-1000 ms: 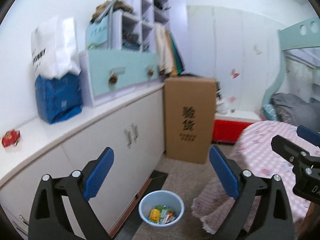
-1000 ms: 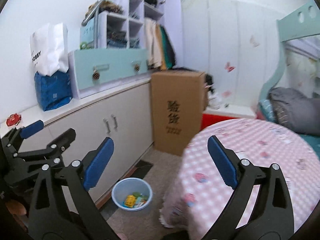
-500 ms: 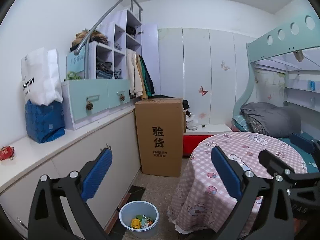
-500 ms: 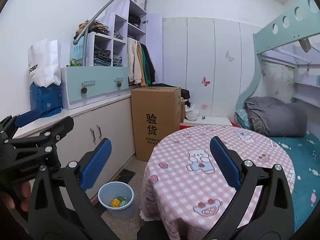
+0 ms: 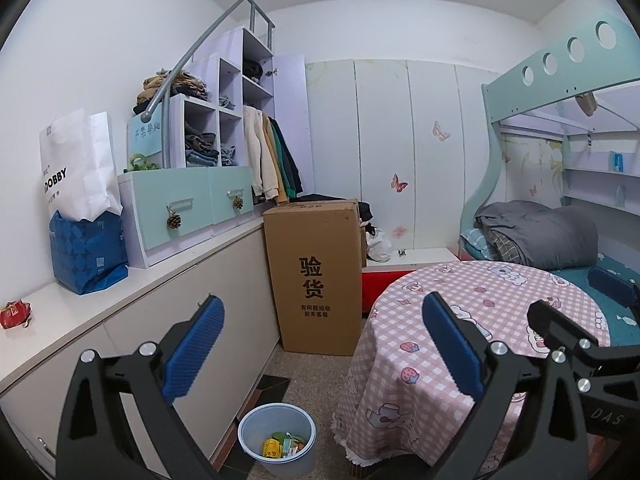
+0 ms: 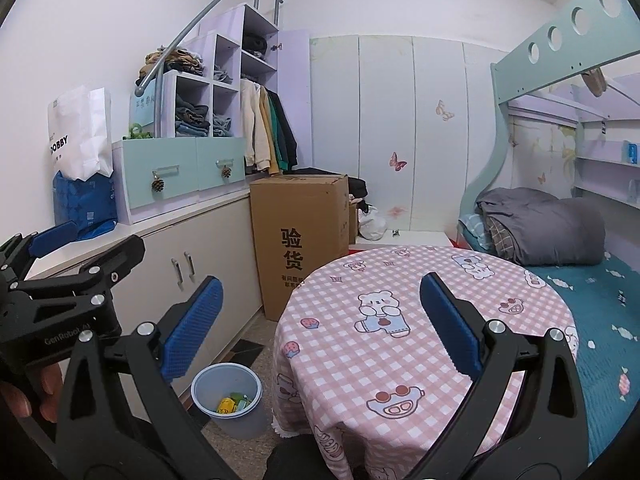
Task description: Collect trash
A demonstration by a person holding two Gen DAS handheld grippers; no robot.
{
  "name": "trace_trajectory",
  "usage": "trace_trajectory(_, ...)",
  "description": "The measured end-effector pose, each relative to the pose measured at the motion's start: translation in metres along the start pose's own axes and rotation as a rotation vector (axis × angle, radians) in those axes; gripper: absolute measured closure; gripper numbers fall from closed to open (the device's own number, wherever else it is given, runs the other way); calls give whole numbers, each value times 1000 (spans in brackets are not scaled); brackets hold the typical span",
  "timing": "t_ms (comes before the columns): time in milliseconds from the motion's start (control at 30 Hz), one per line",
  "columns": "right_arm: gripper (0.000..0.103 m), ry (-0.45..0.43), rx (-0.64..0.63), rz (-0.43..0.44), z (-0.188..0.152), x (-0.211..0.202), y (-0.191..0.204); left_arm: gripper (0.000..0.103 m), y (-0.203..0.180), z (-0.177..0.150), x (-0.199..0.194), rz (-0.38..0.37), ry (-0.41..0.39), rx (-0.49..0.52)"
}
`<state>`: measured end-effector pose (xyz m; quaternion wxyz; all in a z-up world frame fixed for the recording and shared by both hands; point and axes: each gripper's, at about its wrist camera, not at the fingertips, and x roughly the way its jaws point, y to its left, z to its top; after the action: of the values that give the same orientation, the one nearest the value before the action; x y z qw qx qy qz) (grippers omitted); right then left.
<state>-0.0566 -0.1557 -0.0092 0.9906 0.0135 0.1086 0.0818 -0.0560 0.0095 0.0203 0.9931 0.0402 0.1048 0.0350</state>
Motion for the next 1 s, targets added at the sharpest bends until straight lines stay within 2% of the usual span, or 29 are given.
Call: trace_trajectory(1000, 6, 21, -1, 6, -4, 6, 0, 6, -1, -3, 3, -4, 7, 8)
